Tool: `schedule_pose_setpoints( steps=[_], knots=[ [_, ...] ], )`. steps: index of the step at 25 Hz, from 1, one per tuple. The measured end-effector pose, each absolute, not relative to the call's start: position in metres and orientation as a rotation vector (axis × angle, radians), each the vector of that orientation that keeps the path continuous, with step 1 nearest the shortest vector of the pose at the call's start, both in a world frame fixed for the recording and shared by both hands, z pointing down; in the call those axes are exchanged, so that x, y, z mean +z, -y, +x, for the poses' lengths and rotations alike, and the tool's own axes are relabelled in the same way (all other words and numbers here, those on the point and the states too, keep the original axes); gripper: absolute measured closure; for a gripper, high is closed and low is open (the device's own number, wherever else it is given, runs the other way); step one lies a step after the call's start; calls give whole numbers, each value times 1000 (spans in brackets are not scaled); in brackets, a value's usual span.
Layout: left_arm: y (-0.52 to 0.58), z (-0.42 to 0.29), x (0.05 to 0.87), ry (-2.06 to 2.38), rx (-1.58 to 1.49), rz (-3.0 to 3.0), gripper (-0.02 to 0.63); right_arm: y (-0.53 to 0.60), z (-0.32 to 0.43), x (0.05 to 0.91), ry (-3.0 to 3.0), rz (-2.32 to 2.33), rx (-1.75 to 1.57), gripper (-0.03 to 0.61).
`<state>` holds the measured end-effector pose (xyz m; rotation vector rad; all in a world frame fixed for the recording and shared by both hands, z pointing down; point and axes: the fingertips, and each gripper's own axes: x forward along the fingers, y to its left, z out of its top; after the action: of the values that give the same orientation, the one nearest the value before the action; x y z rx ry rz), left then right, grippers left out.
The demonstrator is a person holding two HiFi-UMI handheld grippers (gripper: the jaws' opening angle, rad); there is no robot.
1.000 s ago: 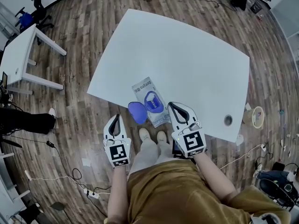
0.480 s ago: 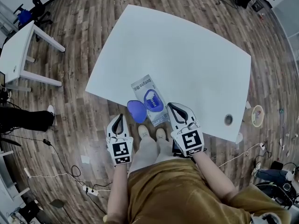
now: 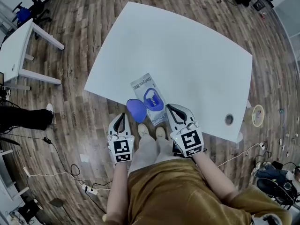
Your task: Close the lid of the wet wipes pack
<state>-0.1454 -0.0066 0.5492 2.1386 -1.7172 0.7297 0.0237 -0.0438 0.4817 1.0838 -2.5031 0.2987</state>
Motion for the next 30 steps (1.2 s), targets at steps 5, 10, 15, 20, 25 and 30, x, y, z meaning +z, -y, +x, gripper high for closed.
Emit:
schedule_pose_setpoints(
  steps=[5, 10, 15, 20, 25, 30],
  knots=[
    [3, -143, 563, 1679, 761, 2129, 617, 41, 23, 481, 2524, 1066, 315, 572],
    [1, -137, 572, 1641, 771, 2128, 617, 39, 27, 479, 2531, 1069, 332, 572],
    [1, -135, 578, 1617, 781, 2130, 615, 39, 33, 478, 2521, 1084, 334, 572],
    [3, -133, 576, 1611, 771, 2137, 616, 40, 33, 477, 2517, 1090, 327, 572],
    [4, -128, 574, 1592, 767, 2161, 617, 40, 26, 474, 2528, 1077, 323, 572],
    [6, -126, 571, 1596, 755, 2170, 617, 38, 25, 477, 2525, 1063, 319, 572]
  ],
)
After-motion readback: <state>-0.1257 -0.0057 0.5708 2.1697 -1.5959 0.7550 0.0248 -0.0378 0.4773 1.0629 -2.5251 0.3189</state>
